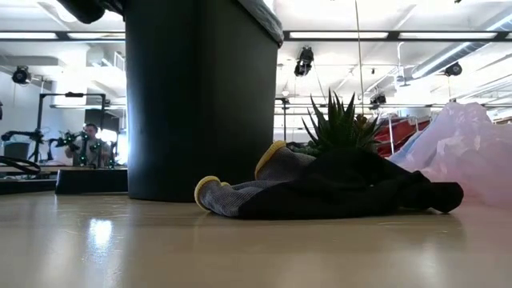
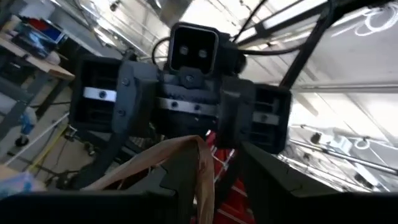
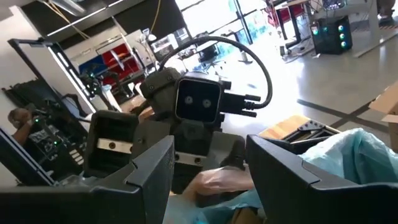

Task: Place trash/remove bag and relplace
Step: Remove trash bag from trash bin

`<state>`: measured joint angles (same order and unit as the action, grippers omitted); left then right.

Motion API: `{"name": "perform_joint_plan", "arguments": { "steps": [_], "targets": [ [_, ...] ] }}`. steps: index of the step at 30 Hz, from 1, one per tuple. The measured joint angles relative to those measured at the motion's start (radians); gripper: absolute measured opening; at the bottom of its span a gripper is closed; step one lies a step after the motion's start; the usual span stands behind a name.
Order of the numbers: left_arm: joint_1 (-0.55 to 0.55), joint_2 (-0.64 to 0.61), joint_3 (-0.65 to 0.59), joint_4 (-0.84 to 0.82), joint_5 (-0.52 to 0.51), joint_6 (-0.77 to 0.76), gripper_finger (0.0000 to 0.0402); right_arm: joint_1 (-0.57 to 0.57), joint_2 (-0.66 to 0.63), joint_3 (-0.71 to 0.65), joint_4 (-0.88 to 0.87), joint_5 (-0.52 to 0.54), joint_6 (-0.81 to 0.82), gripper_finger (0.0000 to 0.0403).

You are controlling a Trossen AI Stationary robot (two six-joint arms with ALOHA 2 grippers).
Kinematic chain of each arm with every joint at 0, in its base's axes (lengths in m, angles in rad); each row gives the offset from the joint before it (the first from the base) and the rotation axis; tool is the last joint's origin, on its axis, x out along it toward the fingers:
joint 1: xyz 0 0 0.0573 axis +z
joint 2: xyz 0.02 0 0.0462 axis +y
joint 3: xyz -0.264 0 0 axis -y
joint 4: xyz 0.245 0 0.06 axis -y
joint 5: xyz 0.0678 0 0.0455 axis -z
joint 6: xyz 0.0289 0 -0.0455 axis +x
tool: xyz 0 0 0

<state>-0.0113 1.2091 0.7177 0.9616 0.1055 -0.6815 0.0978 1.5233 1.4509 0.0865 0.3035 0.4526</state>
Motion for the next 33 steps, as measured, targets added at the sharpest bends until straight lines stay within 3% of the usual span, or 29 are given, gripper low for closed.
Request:
{"name": "perform_joint_plan", "arguments": {
  "steps": [10,17,22,33],
  "targets": [
    [0.0,-0.085,0.0,-0.078,0.076,0.055,0.0104,0.003,-0.011,0.0,-0.052,0.001,0.02,0.0186],
    [0.007,-0.24,0.027,-0.494,0.095,0.127,0.01,0.011,-0.011,0.0,-0.092,-0.001,0.021,0.0186],
    [0.006,-0.295,0.125,-0.808,0.09,0.224,0.0098,0.011,-0.011,0.0,-0.089,0.0,0.02,0.0186],
    [0.006,-0.241,0.267,-0.844,0.087,0.305,0.0098,0.011,-0.01,0.0,-0.089,0.002,0.019,0.0186]
  ]
}}
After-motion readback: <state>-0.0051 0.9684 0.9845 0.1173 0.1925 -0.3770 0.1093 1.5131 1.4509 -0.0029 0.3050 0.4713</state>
